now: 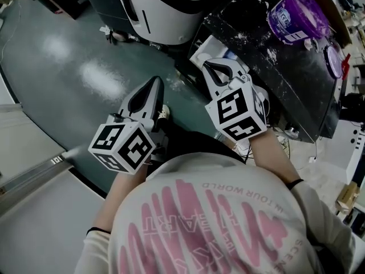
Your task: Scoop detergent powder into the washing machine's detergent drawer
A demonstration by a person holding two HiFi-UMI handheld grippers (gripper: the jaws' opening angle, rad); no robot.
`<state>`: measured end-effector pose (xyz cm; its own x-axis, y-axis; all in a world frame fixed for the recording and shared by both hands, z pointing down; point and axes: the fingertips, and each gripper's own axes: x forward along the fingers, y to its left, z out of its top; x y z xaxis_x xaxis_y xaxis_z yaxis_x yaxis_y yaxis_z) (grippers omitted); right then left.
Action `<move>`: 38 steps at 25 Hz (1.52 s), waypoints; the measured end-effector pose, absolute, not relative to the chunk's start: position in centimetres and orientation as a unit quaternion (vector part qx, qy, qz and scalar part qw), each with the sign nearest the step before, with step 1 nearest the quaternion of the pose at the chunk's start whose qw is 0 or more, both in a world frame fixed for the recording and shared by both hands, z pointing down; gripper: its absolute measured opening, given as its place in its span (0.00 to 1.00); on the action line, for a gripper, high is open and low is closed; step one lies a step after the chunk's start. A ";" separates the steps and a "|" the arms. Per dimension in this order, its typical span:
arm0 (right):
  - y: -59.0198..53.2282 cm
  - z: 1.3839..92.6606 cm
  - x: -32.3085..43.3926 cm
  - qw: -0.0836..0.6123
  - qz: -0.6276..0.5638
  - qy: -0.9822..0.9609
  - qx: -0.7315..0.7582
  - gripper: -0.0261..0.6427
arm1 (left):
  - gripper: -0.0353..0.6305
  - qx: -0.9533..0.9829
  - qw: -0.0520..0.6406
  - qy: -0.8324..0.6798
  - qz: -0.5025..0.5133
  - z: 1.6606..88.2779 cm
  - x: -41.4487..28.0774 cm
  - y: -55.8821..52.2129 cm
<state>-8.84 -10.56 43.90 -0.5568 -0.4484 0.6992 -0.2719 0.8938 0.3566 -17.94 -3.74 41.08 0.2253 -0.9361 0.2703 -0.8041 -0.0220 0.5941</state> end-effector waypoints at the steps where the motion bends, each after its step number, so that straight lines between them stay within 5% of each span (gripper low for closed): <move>1: -10.6 43.8 -8.8 0.425 -0.111 -0.874 0.207 0.04 | 0.05 0.708 0.335 -0.614 -0.101 41.2 -17.9 -3.7; 38: -10.4 41.0 -8.8 0.440 -0.288 -0.813 0.250 0.04 | 0.05 0.674 0.335 -0.641 -0.151 42.0 -18.7 -0.7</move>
